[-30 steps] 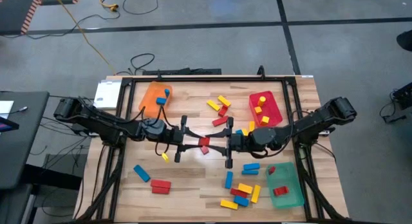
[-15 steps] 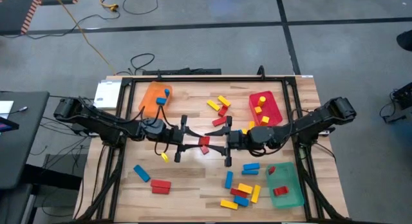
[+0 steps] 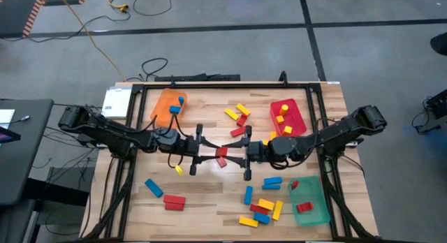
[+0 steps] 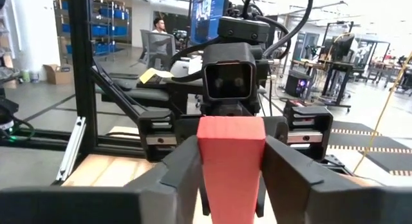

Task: Sort blocks
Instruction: Put the red rectangle block into the green bin

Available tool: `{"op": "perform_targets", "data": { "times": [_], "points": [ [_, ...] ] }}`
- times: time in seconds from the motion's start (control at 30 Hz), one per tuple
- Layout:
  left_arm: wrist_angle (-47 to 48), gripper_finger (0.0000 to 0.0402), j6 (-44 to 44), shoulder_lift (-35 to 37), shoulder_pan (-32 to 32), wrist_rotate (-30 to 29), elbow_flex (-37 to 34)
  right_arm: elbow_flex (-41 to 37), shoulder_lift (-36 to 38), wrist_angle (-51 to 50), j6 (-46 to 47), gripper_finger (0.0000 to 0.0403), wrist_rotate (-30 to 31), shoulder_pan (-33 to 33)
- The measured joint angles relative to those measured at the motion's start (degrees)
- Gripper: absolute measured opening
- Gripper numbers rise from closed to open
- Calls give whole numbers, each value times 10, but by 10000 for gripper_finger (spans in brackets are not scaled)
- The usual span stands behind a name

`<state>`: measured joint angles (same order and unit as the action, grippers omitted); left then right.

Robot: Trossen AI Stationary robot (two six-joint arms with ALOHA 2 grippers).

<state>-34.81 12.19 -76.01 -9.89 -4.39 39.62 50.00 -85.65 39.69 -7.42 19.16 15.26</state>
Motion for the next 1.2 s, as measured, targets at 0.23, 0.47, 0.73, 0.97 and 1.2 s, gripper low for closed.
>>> {"op": "perform_targets", "data": {
  "times": [0.23, 0.47, 0.73, 0.97, 1.2],
  "points": [
    [10, 137, 0, 0, 0, -1, 0, 0, 0, -7, -7, 121, 0, 1],
    [22, 214, 11, 0, -7, 14, 1, 0, 3, -48, -2, 121, 2, 19],
    [106, 277, -18, 0, -6, 10, 2, 11, 55, -234, 76, 121, 22, 67],
    [193, 278, -52, 0, -14, 5, -4, 41, 127, -466, 220, 121, 54, 136],
    [192, 278, -81, 0, -22, 3, -35, 51, 175, -684, 427, 121, 52, 210]
  ]
}}
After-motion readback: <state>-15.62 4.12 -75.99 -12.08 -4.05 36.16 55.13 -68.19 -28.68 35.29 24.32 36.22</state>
